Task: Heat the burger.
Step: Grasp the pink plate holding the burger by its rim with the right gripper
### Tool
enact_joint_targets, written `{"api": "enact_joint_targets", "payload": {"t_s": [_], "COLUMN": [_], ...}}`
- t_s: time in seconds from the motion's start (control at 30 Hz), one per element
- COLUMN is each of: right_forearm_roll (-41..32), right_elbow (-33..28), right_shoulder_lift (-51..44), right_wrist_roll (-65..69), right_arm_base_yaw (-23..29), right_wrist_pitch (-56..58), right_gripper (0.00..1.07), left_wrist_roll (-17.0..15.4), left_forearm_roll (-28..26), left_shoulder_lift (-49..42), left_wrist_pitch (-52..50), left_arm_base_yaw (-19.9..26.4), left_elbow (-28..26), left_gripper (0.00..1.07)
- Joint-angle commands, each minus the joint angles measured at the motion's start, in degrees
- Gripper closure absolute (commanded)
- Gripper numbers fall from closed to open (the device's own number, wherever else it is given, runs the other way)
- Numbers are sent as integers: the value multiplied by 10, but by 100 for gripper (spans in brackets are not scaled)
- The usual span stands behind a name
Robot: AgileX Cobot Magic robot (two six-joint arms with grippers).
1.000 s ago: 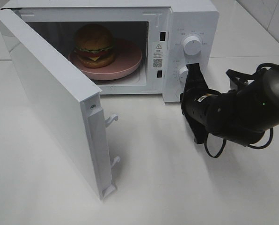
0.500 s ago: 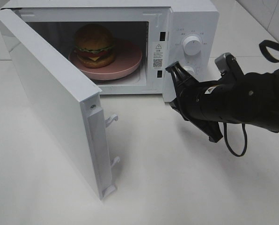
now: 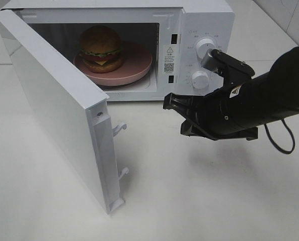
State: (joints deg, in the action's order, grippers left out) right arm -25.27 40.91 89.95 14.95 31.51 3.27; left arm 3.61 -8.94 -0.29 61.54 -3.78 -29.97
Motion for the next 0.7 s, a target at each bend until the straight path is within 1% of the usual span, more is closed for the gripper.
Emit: {"api": "enact_joint_targets", "payload": {"t_s": [0.03, 0.07, 0.1, 0.13, 0.17, 0.2, 0.23, 0.27, 0.3, 0.33, 0.37, 0.4, 0.43, 0.47, 0.5, 0.53, 0.57, 0.6, 0.63, 0.67, 0.7], "right_forearm_roll": [64, 97, 97, 127, 135, 135, 148, 148, 150, 150, 150, 151, 151, 156, 160, 160, 170, 170, 176, 177, 177], "right_elbow": [20, 37, 37, 56, 65, 65, 83, 83, 102, 109, 109, 124, 124, 135, 138, 138, 144, 144, 149, 150, 150], "right_shoulder_lift": [-13, -15, -15, -15, -15, -15, -15, -15, -15, -15, -15, -15, -15, -15, -15, -15, -15, -15, -15, -15, -15], "right_wrist_roll": [-22, -41, -41, -73, -91, -91, -143, -143, -207, -235, -235, -300, -300, -371, -403, -403, -458, -458, -528, -559, -559], "right_arm_base_yaw": [-13, -20, -20, -21, -21, -21, -21, -21, -21, -21, -21, -21, -21, -21, -21, -21, -21, -21, -21, -21, -21], "right_wrist_pitch": [67, 111, 111, 155, 170, 170, 205, 205, 242, 255, 255, 278, 278, 289, 292, 292, 295, 295, 296, 295, 295], "right_gripper": [106, 106, 106, 106, 106, 106, 106, 106, 106, 106, 106, 105, 105, 104, 104, 104, 104, 104, 103, 103, 103], "left_wrist_roll": [-1, -1, -1, -1, -1, -1, -1, -1, -1, -1, -1, -1, -1, -1, -1, -1, -1, -1, -1, -1, -1], "left_forearm_roll": [-3, -3, -3, -3, -3, -3, -3, -3, -3, -3, -3, -3, -3, -3, -3, -3, -3, -3, -3, -3, -3], "left_shoulder_lift": [-10, -10, -10, -10, -10, -10, -10, -10, -10, -10, -10, -10, -10, -10, -10, -10, -10, -10, -10, -10, -10], "left_wrist_pitch": [-6, -6, -6, -6, -6, -6, -6, -6, -6, -6, -6, -6, -6, -6, -6, -6, -6, -6, -6, -6, -6], "left_arm_base_yaw": [2, 2, 2, 2, 2, 2, 2, 2, 2, 2, 2, 2, 2, 2, 2, 2, 2, 2, 2, 2, 2], "left_elbow": [2, 2, 2, 2, 2, 2, 2, 2, 2, 2, 2, 2, 2, 2, 2, 2, 2, 2, 2, 2, 2], "left_gripper": [6, 6, 6, 6, 6, 6, 6, 6, 6, 6, 6, 6, 6, 6, 6, 6, 6, 6, 6, 6, 6]}}
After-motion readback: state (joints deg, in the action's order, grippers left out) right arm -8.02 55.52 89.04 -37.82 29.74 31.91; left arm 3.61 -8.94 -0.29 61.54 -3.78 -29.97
